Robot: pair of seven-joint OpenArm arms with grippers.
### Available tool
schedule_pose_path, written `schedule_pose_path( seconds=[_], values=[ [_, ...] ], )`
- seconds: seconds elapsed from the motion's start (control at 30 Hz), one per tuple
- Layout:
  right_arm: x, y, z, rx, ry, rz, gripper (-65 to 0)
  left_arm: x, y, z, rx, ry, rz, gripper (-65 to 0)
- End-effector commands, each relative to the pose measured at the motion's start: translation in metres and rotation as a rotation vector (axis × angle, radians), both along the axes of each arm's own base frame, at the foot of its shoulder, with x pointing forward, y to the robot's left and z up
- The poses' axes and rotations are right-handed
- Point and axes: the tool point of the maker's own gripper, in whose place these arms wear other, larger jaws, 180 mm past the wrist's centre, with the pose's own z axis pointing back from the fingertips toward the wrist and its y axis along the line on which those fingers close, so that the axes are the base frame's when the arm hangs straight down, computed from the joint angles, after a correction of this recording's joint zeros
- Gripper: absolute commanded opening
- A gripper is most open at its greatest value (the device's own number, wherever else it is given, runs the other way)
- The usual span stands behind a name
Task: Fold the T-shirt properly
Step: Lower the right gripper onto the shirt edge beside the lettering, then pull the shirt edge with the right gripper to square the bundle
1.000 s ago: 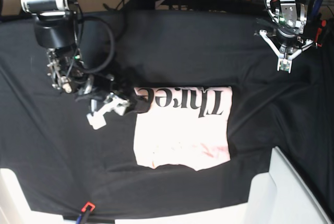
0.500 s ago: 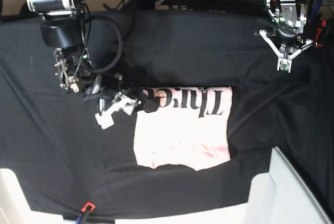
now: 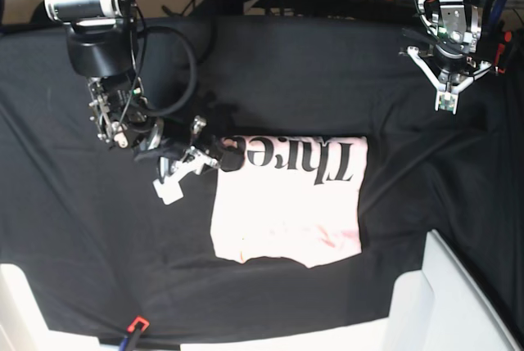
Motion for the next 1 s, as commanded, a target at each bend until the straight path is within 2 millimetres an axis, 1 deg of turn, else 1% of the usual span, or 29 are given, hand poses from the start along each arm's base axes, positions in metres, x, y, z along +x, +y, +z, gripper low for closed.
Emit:
schedule_pose_path(
  seconds=[0.0, 0.07, 0.13, 0.17, 0.2, 0.27, 0.37, 0.53, 0.6, 0.7, 0.73, 0.77, 0.83, 0.9, 0.93, 0.97],
  values=[
    [0.017, -0.001, 0.016, 0.023, -0.053, -0.015, -64.6, 0.006, 0.007, 0.009, 0.027, -0.028, -0.006, -64.7],
    [0.015, -0.004, 0.013, 0.018, -0.046, -0.019, -64.7, 0.006, 0.007, 0.01, 0.028, -0.028, -0.006, -64.7],
    [0.016, -0.021, 0.009, -0.013, -0.044, -0.027, -64.7, 0.006, 0.007, 0.01, 0.028, -0.028, -0.006, -64.7],
    [0.015, -0.025, 0.008, -0.019, -0.042, -0.028, -64.7, 0.006, 0.007, 0.01, 0.029, -0.027, -0.007, -64.7],
    [0.014, -0.026, 0.007, -0.022, -0.037, -0.022, -64.7, 0.006, 0.007, 0.01, 0.029, -0.026, -0.006, -64.7],
    [0.007, -0.035, 0.001, -0.041, -0.015, -0.002, -64.7, 0.006, 0.007, 0.01, 0.029, -0.026, -0.006, -64.7],
    [0.002, -0.043, -0.001, -0.034, 0.001, -0.011, -64.7, 0.006, 0.007, 0.01, 0.029, -0.027, -0.006, -64.7],
    [-0.001, -0.038, -0.001, -0.015, 0.011, -0.013, -64.7, 0.006, 0.007, 0.01, 0.029, -0.027, -0.006, -64.7],
    [-0.002, -0.027, 0.001, 0.003, 0.011, -0.005, -64.4, 0.006, 0.007, 0.01, 0.029, -0.027, -0.006, -64.7],
    [-0.003, -0.019, 0.002, 0.016, 0.012, 0.002, -63.4, 0.006, 0.007, 0.01, 0.029, -0.027, -0.006, -64.7],
    [-0.003, -0.016, 0.003, 0.021, 0.012, 0.006, -61.4, 0.006, 0.007, 0.01, 0.029, -0.027, -0.006, -64.7],
    [-0.005, -0.012, 0.003, 0.029, 0.018, 0.015, -57.6, 0.006, 0.007, 0.01, 0.029, -0.027, -0.006, -64.7],
    [-0.008, -0.007, 0.004, 0.038, 0.028, 0.035, -43.8, 0.006, 0.007, 0.01, 0.029, -0.027, -0.006, -64.7],
    [-0.01, -0.007, 0.003, 0.04, 0.034, 0.034, -28.6, 0.006, 0.007, 0.01, 0.029, -0.027, -0.006, -64.7],
    [-0.012, -0.01, 0.001, 0.042, 0.039, 0.021, -22.8, 0.006, 0.007, 0.01, 0.029, -0.027, -0.006, -64.7],
    [-0.017, -0.014, -0.003, 0.048, 0.054, -0.002, -19.6, 0.006, 0.007, 0.01, 0.029, -0.027, -0.006, -64.7]
  ],
)
